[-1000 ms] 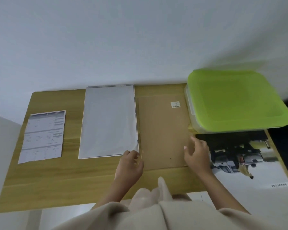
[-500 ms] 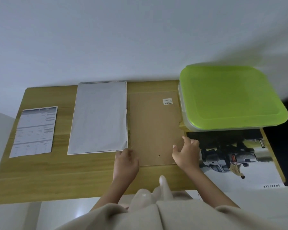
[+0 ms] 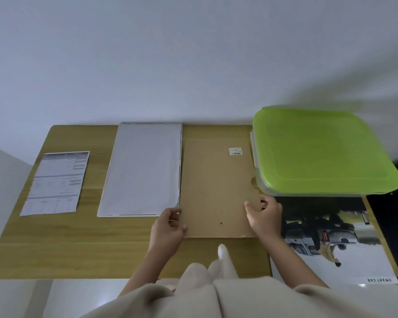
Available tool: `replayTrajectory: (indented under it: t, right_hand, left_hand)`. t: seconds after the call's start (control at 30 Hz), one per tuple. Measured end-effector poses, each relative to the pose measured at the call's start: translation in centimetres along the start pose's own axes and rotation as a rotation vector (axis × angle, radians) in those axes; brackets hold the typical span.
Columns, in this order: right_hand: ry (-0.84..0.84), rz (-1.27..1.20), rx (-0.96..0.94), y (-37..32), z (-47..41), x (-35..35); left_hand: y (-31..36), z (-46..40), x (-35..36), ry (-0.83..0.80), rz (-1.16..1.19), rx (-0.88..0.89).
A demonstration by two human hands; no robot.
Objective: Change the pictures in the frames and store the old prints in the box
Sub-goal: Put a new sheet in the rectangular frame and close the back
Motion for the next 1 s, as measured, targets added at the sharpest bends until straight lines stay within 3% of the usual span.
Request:
replayTrajectory:
  t: [0.33,0.73,1.0]
  right_hand:
    - [0.053,-0.169,-0.11,-3.3,5.2,2.2]
    - [-0.032,-0.203,-0.166,-9.2,10.0,11.3]
    - [-0.04,-0.203,-0.175,-12.0,10.5,16.2]
  left_hand:
    - [0.4,-0.3,-6.4,0.056,0.038,0.109]
    - [-4.0,-2.3,-16.9,0.146,0.011,0.046]
    - [-5.7,-6.0,-21.1,0.078,-0.084,0.045]
Point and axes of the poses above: each hand's wrist, its own z-axis away from the middle knuckle, its own x-axis out of the palm, y = z × x, the point moved 8 cm from there along -z, towards the middle knuckle, and after that the axes turned 13 degrees about x, right-handed, at the moved point
